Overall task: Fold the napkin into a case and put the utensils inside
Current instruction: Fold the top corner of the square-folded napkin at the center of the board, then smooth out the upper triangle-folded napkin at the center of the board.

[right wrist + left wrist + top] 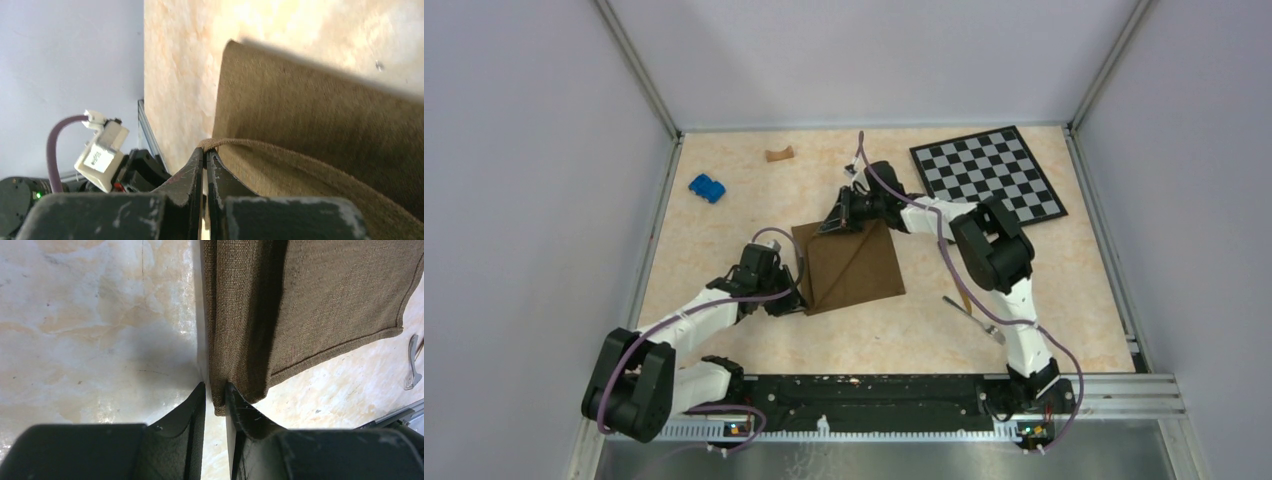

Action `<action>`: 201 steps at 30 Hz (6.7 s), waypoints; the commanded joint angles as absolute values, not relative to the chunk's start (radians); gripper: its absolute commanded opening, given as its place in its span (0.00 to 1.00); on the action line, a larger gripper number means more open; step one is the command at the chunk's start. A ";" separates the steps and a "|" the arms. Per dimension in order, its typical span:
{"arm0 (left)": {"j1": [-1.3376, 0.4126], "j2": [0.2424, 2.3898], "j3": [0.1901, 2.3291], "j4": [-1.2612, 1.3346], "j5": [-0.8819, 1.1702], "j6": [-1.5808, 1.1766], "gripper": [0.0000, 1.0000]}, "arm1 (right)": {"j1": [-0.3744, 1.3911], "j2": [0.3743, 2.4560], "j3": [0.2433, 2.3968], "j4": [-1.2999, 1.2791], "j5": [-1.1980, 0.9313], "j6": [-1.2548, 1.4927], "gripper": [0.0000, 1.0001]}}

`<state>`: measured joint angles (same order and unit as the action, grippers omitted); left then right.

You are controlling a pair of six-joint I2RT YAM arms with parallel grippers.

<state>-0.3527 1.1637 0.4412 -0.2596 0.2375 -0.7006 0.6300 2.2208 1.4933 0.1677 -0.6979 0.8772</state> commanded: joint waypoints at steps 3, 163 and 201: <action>-0.359 1.181 0.435 -0.230 0.233 -0.687 0.26 | 0.647 2.286 1.622 0.232 -0.710 0.912 0.00; -0.274 1.461 0.565 0.165 0.515 -0.685 0.45 | 0.470 2.363 1.580 0.132 -0.770 0.606 0.37; -0.275 1.288 0.327 0.124 0.488 -0.692 0.42 | 0.571 2.072 1.545 -0.068 -0.766 0.540 0.54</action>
<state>-0.2741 1.2926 0.3485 0.1493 0.5335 -0.7261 0.4911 2.2253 1.6188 -0.1013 -0.7460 0.5583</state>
